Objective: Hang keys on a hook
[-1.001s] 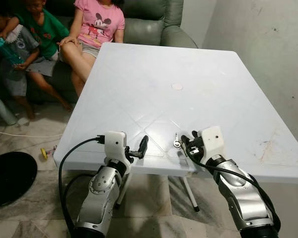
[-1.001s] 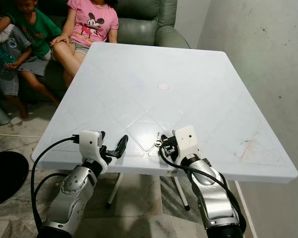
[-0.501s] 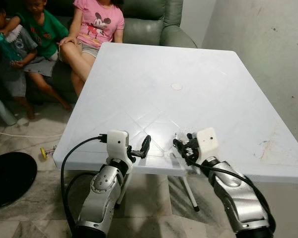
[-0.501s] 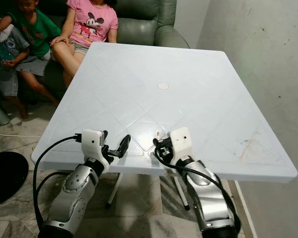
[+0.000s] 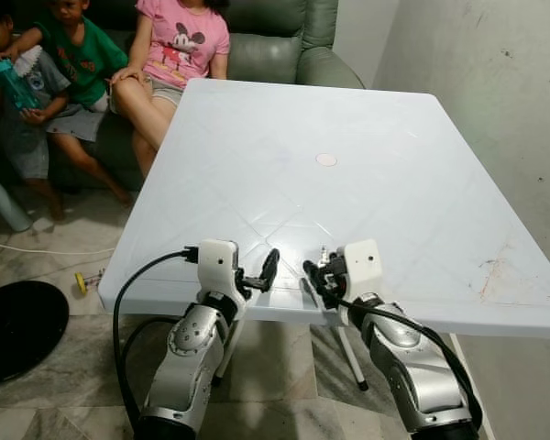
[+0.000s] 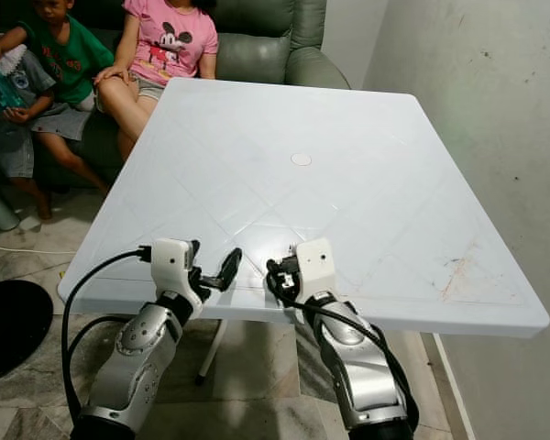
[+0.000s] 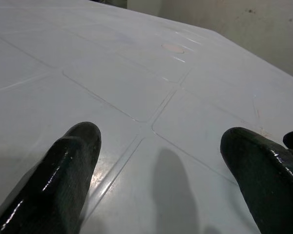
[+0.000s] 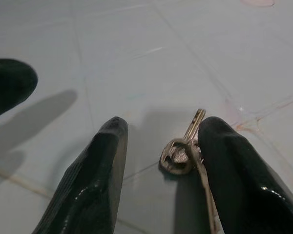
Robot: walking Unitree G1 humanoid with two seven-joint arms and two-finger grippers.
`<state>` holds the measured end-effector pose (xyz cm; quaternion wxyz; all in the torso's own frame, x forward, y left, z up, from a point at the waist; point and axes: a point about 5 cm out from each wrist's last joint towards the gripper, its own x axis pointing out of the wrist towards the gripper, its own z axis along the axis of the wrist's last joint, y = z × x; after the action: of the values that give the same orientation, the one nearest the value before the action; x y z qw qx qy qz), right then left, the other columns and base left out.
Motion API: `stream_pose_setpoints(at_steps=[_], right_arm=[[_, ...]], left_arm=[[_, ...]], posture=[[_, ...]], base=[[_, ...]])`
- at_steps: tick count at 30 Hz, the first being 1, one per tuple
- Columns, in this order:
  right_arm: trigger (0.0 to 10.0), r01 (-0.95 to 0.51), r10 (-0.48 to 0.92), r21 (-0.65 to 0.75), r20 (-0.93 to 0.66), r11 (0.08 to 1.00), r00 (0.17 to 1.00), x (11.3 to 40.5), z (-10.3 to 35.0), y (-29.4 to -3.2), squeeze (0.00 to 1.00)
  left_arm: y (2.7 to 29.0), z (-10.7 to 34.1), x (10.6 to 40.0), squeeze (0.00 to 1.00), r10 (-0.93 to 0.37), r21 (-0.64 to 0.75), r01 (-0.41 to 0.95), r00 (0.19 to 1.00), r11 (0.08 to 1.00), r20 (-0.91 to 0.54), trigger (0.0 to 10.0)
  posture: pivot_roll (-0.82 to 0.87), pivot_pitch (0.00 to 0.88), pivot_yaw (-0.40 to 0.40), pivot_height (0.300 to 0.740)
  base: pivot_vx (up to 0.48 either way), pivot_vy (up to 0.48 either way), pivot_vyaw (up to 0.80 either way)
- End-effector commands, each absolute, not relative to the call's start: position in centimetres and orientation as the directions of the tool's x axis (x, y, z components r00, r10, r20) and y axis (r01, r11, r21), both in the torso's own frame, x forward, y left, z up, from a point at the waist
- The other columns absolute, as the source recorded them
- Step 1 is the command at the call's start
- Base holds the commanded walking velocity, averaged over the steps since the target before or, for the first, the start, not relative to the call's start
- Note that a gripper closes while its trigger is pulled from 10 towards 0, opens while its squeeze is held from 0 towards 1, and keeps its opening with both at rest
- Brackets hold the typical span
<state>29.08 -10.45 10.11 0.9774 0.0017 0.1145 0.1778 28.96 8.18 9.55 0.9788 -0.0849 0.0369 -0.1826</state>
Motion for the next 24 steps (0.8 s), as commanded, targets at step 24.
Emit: stream_pose_setpoints(at_steps=[24], right_arm=[[10.0,-0.326,0.307,-0.019,-0.289,0.945,0.907,28.8,8.9,-12.0,0.0]], left_arm=[[7.0,10.0,28.9,0.0,-0.375,-0.213,0.361,0.927,0.908,-0.024,10.0]], posture=[[0.01,0.077,-0.07,0.732]], base=[[0.0,0.0,0.0]])
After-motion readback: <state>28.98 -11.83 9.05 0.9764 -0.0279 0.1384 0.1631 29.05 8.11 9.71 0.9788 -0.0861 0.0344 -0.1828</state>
